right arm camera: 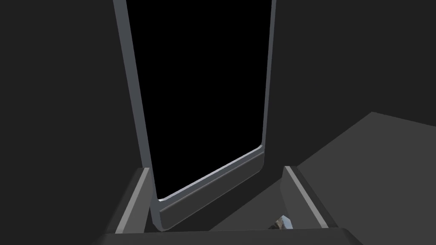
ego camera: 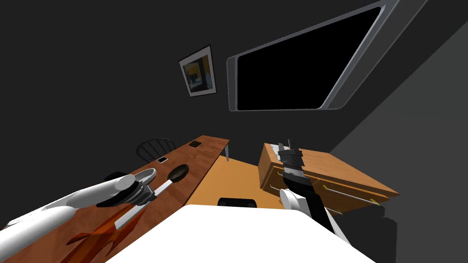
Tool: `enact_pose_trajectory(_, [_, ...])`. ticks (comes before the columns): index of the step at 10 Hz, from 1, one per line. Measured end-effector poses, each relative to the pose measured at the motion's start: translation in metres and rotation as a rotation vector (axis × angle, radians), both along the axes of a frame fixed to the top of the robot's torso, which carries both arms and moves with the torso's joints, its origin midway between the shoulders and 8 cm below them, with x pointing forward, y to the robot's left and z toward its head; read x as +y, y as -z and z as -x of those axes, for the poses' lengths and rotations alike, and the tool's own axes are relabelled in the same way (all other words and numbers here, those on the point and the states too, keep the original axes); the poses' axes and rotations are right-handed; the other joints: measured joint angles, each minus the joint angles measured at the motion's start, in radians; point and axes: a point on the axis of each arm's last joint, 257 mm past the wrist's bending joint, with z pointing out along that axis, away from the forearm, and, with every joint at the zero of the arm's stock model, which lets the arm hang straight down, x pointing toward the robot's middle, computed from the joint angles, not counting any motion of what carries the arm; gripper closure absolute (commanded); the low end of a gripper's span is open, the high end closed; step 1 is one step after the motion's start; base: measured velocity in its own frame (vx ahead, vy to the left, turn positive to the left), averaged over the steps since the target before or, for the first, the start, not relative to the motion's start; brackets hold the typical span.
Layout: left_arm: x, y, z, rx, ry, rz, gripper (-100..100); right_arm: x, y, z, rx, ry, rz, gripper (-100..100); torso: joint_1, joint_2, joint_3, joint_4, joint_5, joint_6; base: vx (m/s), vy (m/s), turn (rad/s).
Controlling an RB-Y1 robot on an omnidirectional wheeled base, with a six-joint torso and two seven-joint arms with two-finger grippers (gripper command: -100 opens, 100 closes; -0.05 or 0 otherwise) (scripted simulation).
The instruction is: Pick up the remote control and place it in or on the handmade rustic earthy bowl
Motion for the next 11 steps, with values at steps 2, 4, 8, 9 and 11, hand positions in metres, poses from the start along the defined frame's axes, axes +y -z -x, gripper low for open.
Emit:
enact_pose_trajectory(2, [-0.008, -0.010, -0.001, 0.023, 0.009, 0.017, 100, 0.000, 0.000, 0.000, 0.000, 0.000, 0.000, 0, 0.002, -0.003, -0.002, -0.001, 0.001, 0.000, 0.197, 0.101, -0.154])
enact_pose_trajectory(4, [-0.015, -0.016, 0.005, 0.061, 0.013, 0.038, 100, 0.000, 0.000, 0.000, 0.000, 0.000, 0.000, 0, 0.005, -0.002, -0.002, -0.002, 0.002, -0.002, 0.216, 0.144, -0.107])
enact_pose_trajectory(8, [-0.028, -0.019, 0.021, 0.124, 0.008, 0.068, -100, 0.000, 0.000, 0.000, 0.000, 0.000, 0.000, 0, 0.002, 0.003, 0.000, -0.002, 0.003, -0.004, 0.125, 0.089, -0.051])
enact_pose_trajectory(9, [-0.027, -0.019, 0.021, 0.123, 0.009, 0.068, -100, 0.000, 0.000, 0.000, 0.000, 0.000, 0.000, 0, -0.002, 0.008, 0.003, -0.001, 0.002, -0.005, 0.008, 0.005, -0.001])
enact_pose_trajectory(11, [-0.027, -0.019, 0.021, 0.123, 0.009, 0.068, -100, 0.000, 0.000, 0.000, 0.000, 0.000, 0.000, 0, -0.003, 0.011, 0.005, 0.000, 0.001, -0.005, 0.000, 0.000, 0.000])
